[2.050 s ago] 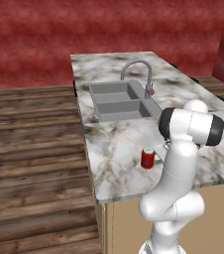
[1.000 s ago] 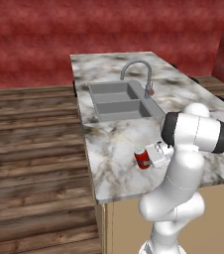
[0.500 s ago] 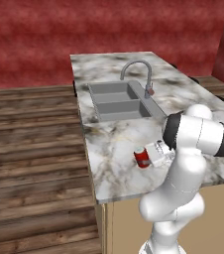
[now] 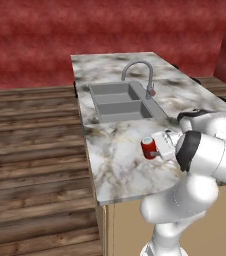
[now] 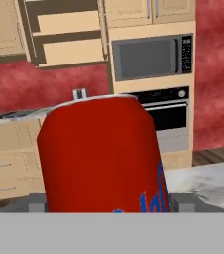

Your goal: Pick the can from the counter and place it in the open cabinet.

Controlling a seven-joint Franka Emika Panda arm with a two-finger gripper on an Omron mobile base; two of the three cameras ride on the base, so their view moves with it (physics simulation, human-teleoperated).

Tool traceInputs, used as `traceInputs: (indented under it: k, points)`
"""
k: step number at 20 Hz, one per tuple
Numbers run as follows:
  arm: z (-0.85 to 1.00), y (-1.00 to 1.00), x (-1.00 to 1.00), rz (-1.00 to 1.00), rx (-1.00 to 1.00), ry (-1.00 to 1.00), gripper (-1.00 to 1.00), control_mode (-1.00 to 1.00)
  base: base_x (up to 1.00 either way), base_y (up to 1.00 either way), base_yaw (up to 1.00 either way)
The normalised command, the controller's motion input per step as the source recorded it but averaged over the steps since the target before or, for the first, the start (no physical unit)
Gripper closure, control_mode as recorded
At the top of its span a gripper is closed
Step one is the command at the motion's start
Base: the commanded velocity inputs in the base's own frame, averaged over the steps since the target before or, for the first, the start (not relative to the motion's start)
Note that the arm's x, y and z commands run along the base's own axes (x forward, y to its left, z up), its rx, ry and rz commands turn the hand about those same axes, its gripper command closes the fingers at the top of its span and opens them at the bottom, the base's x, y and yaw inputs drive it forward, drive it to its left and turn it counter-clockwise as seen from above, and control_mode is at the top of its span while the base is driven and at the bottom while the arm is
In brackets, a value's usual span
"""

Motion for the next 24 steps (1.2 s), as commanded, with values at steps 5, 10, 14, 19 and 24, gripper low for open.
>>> traceInputs:
  k: [5, 10, 14, 19, 24]
  points:
    - [0.59, 0.0, -0.22, 0.0, 0.0, -0.08, 1.0, -1.0, 0.0, 0.0, 0.0]
    - [0.53, 0.0, -0.21, 0.0, 0.0, -0.09, 1.0, -1.0, 0.0, 0.0, 0.0]
    - [0.49, 0.0, -0.24, 0.0, 0.0, -0.1, 1.0, -1.0, 0.0, 0.0, 0.0]
    - [0.37, 0.0, -0.39, 0.0, 0.0, -0.12, 1.0, -1.0, 0.0, 0.0, 0.0]
    - [0.11, 0.0, -0.66, 0.02, 0.0, -0.14, 1.0, -1.0, 0.0, 0.0, 0.0]
